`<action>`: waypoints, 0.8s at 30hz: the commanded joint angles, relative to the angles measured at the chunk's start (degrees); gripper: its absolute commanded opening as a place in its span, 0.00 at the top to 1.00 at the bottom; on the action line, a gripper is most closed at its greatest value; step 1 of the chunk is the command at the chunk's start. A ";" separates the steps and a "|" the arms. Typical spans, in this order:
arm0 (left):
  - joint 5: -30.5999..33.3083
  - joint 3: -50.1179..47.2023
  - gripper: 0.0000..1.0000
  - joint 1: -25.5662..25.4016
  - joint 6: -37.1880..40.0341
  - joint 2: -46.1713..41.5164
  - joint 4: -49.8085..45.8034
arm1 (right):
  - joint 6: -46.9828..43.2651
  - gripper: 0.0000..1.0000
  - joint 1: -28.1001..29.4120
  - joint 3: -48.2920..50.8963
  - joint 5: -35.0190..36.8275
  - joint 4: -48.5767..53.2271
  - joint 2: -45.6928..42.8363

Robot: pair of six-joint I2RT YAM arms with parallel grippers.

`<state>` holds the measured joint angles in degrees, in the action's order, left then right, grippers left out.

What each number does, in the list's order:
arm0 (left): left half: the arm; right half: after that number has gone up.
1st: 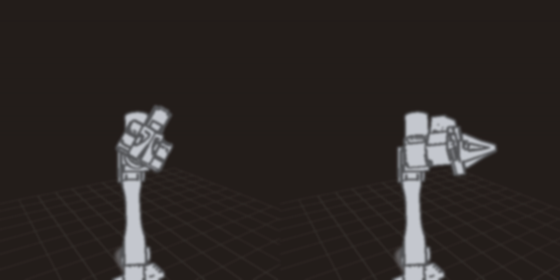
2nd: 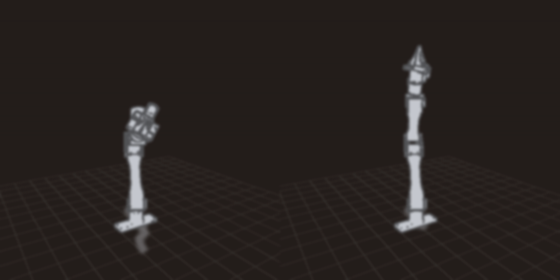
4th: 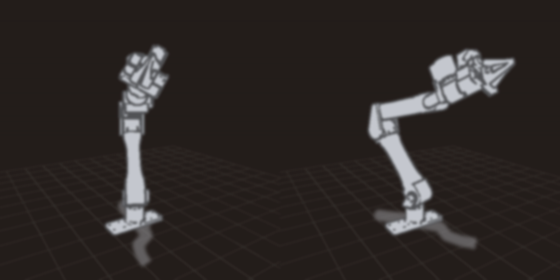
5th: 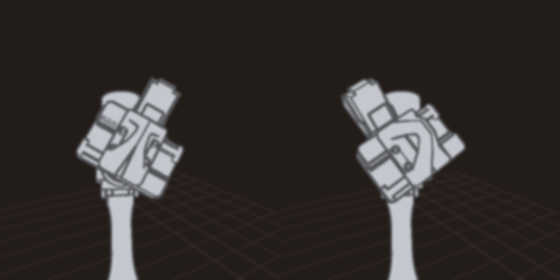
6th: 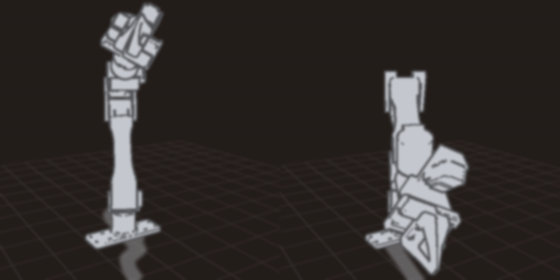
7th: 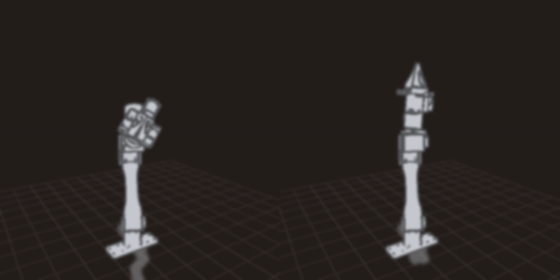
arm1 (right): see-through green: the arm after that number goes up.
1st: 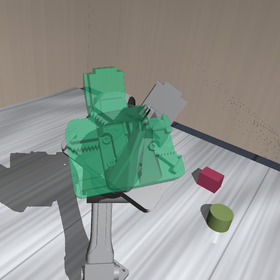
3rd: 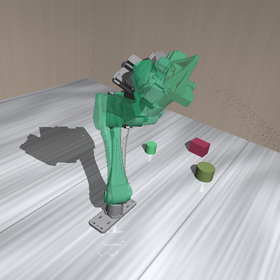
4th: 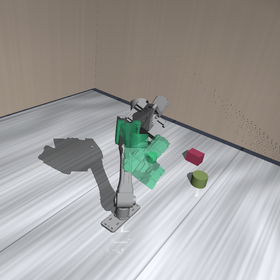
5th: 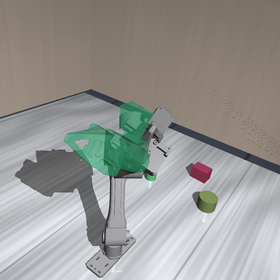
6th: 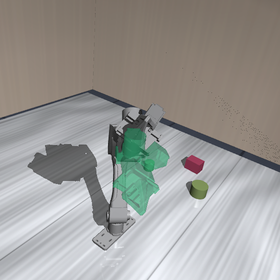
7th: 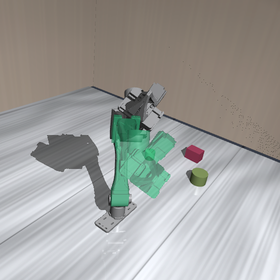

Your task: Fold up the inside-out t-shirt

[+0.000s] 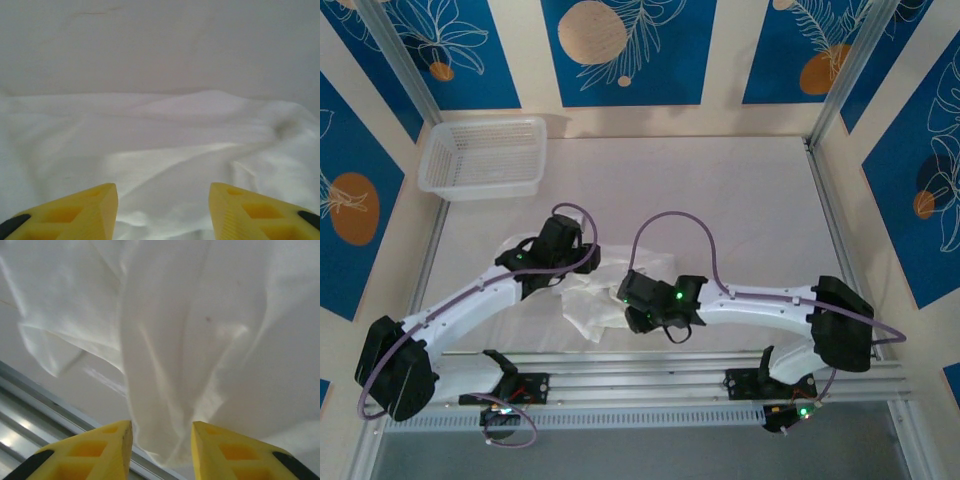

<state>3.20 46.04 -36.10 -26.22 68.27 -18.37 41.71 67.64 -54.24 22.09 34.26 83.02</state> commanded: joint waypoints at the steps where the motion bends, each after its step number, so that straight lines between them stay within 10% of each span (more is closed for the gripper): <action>1: -21.47 -3.54 0.44 -1.45 8.82 -3.96 10.03 | -0.01 0.63 -1.86 0.45 -0.83 4.50 -4.23; 10: -12.35 3.14 0.15 -21.02 44.77 -7.36 -7.21 | 4.86 0.62 -19.35 19.18 -16.93 -4.27 -31.79; 16: -4.92 10.02 0.16 -25.24 68.33 -6.95 -24.48 | 5.06 0.61 -21.07 20.70 -18.22 -4.91 -34.26; 24: -10.99 -2.06 0.32 -25.08 80.52 1.77 -8.05 | 4.68 0.60 -21.15 20.20 -18.12 -6.78 -34.24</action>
<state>-5.52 46.65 -60.90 46.65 66.70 -31.22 46.02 46.78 -34.11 5.67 28.69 49.54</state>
